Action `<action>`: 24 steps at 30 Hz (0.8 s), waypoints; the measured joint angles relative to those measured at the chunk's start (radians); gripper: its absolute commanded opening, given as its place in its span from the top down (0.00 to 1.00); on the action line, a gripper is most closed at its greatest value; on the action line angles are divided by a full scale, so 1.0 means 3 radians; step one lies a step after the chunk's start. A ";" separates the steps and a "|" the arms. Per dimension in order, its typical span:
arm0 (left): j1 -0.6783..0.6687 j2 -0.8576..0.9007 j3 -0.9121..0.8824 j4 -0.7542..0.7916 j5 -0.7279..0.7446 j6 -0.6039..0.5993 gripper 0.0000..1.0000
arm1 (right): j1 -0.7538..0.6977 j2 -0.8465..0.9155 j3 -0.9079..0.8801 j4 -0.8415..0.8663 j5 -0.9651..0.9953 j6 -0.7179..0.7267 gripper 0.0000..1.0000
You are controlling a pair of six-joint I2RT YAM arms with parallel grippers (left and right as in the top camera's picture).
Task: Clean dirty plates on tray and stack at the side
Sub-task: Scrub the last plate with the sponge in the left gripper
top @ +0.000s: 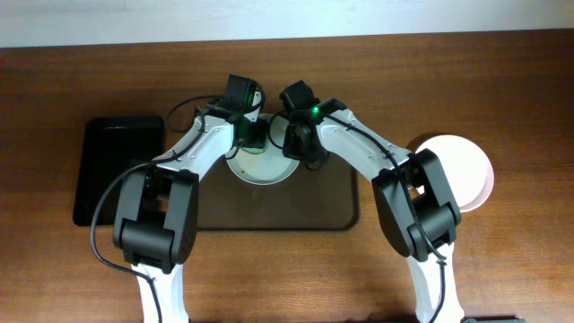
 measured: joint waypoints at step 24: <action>0.0409 0.0132 0.1418 -0.2202 0.0380 -0.0439 0.99 | 0.0060 0.0003 0.0000 -0.0042 -0.0132 -0.0121 0.96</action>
